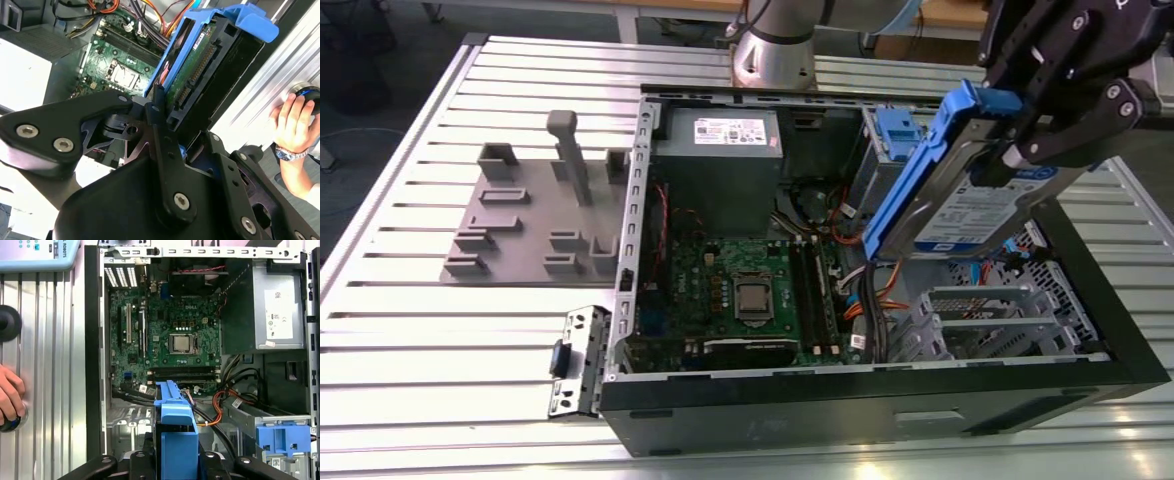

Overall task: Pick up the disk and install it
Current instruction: 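Pick up the disk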

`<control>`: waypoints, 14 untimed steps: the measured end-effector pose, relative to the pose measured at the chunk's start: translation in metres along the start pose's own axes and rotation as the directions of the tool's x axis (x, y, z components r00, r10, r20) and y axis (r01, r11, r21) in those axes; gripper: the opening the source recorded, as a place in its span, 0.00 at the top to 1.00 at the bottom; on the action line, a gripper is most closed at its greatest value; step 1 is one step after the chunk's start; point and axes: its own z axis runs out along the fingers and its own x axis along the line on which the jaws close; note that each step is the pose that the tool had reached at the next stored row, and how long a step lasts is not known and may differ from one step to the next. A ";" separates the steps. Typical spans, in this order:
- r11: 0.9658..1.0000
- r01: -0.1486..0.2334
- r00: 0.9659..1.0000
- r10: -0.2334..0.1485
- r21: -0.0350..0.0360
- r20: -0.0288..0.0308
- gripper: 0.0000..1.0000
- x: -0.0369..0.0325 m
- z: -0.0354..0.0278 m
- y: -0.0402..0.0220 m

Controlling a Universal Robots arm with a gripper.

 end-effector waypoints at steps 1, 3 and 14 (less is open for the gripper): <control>1.000 0.000 1.000 0.000 0.000 0.000 0.64 0.0003 0.0001 -0.0015; 1.000 0.000 1.000 0.000 0.000 0.000 0.64 0.0009 0.0004 -0.0046; 1.000 0.000 1.000 0.000 0.000 0.000 0.64 0.0043 0.0016 -0.0195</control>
